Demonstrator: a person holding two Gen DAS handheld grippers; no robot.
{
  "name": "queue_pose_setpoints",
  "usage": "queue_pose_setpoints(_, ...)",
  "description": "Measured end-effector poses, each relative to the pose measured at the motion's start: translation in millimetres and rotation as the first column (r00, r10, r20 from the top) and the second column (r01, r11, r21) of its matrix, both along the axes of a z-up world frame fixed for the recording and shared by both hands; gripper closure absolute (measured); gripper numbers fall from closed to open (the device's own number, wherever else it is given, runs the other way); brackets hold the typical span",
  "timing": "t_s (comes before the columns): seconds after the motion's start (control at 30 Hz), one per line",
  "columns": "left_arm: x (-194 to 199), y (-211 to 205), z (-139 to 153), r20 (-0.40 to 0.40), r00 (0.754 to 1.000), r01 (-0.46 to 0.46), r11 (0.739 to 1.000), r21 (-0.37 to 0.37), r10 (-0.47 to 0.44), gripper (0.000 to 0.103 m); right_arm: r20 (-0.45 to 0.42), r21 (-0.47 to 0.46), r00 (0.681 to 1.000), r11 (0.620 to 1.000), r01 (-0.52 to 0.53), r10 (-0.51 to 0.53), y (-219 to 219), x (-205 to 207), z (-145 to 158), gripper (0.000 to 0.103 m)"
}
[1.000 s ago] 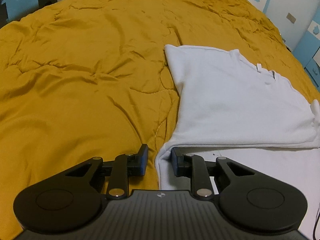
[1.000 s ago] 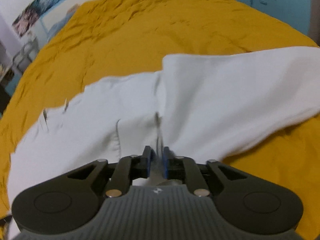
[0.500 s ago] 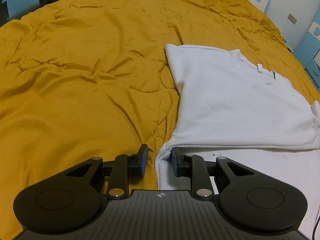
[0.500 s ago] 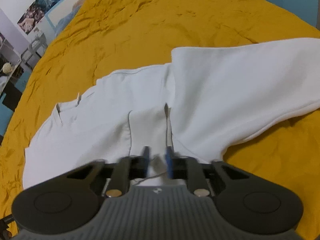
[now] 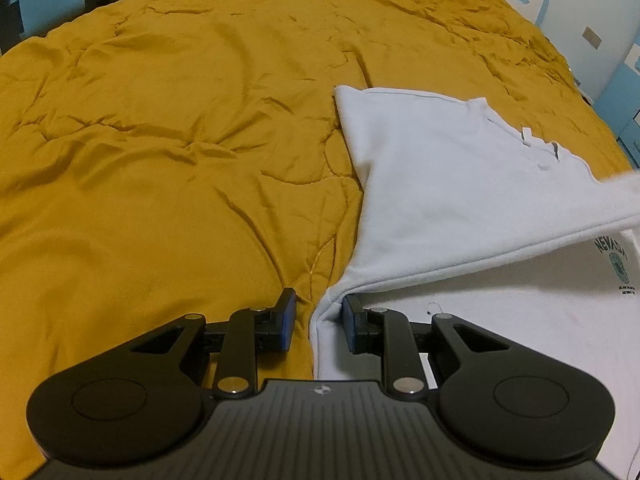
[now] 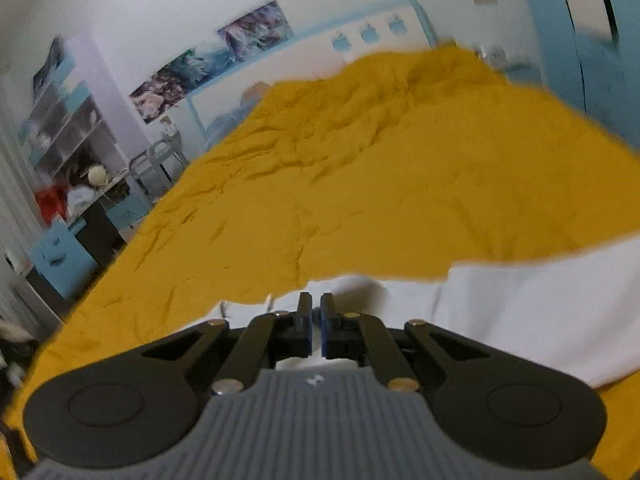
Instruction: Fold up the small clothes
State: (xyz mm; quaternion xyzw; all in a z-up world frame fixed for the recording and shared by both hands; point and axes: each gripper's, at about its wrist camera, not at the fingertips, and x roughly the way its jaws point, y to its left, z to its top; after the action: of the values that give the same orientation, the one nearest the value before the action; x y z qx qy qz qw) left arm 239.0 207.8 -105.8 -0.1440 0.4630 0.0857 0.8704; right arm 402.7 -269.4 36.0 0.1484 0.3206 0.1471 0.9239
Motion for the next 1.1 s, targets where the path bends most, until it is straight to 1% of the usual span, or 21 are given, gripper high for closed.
queue_pose_setpoints(0.03,0,0,0,0.000,1.000,0.000,1.000,0.001,0.000,0.076,-0.034,-0.043,0.999,0.999,-0.005,0.004,1,-1,-9,0.103)
queue_pose_setpoints(0.1,-1,0,0,0.005,1.000,0.002,1.000,0.000,-0.002,0.076,-0.137,-0.112,0.990,0.994,0.009,-0.025,-6,-5,-40,0.103)
queue_pose_setpoints(0.17,-2,0,0,0.009,1.000,0.005,1.000,0.003,-0.005,0.076,-0.201,-0.113,0.978,0.993,0.031,-0.054,-18,-13,-68,0.103)
queue_pose_setpoints(0.23,-2,-1,0,0.007,1.000,0.009,1.000,0.006,-0.009,0.076,-0.245,-0.112,0.967,0.993,0.046,-0.073,-27,-19,-88,0.103)
queue_pose_setpoints(0.33,-1,-1,1,-0.001,1.000,0.018,1.000,0.009,-0.018,0.076,-0.259,-0.129,0.963,0.991,0.042,-0.075,-29,-28,-106,0.103)
queue_pose_setpoints(0.5,-6,1,7,-0.030,0.999,0.040,0.999,0.005,-0.040,0.076,-0.258,-0.177,0.963,0.984,0.025,-0.071,-24,-28,-109,0.103)
queue_pose_setpoints(0.57,-8,3,14,-0.058,0.997,0.042,0.999,-0.004,-0.042,0.076,-0.255,-0.272,0.962,0.962,0.030,-0.102,-22,-28,-109,0.103)
queue_pose_setpoints(0.6,-9,2,18,-0.071,0.996,0.045,0.999,-0.004,-0.045,0.076,-0.257,-0.285,0.961,0.958,0.025,-0.101,-24,-29,-109,0.103)
queue_pose_setpoints(0.67,-12,3,30,-0.071,0.995,0.066,0.998,-0.019,-0.068,0.076,-0.255,-0.263,0.962,0.964,0.033,-0.103,-28,-33,-102,0.103)
queue_pose_setpoints(0.7,-13,6,37,-0.048,0.996,0.080,0.996,-0.045,-0.082,0.075,-0.243,-0.262,0.964,0.964,0.039,-0.105,-30,-35,-98,0.103)
queue_pose_setpoints(0.77,-11,15,48,0.010,0.996,0.088,0.991,-0.102,-0.087,0.070,-0.209,-0.271,0.972,0.962,0.047,-0.106,-31,-39,-90,0.102)
queue_pose_setpoints(0.8,-8,21,53,0.040,0.996,0.083,0.989,-0.125,-0.078,0.067,-0.193,-0.268,0.976,0.962,0.046,-0.101,-30,-39,-86,0.102)
queue_pose_setpoints(0.9,13,36,59,0.103,0.994,0.042,0.986,-0.164,-0.026,0.066,-0.166,-0.232,0.984,0.972,0.031,-0.071,-22,-34,-77,0.101)
queue_pose_setpoints(0.93,21,43,57,0.122,0.993,0.029,0.980,-0.195,-0.005,0.065,-0.160,-0.221,0.985,0.975,0.022,-0.059,-18,-29,-77,0.101)
queue_pose_setpoints(1.0,43,56,49,0.134,0.990,-0.001,0.964,-0.268,0.039,0.065,-0.147,-0.221,0.988,0.975,0.009,-0.042,-6,-23,-79,0.101)
queue_pose_setpoints(1.1,75,67,30,0.126,0.989,-0.027,0.943,-0.331,0.072,0.065,-0.147,-0.214,0.989,0.977,-0.004,-0.028,11,-14,-84,0.100)
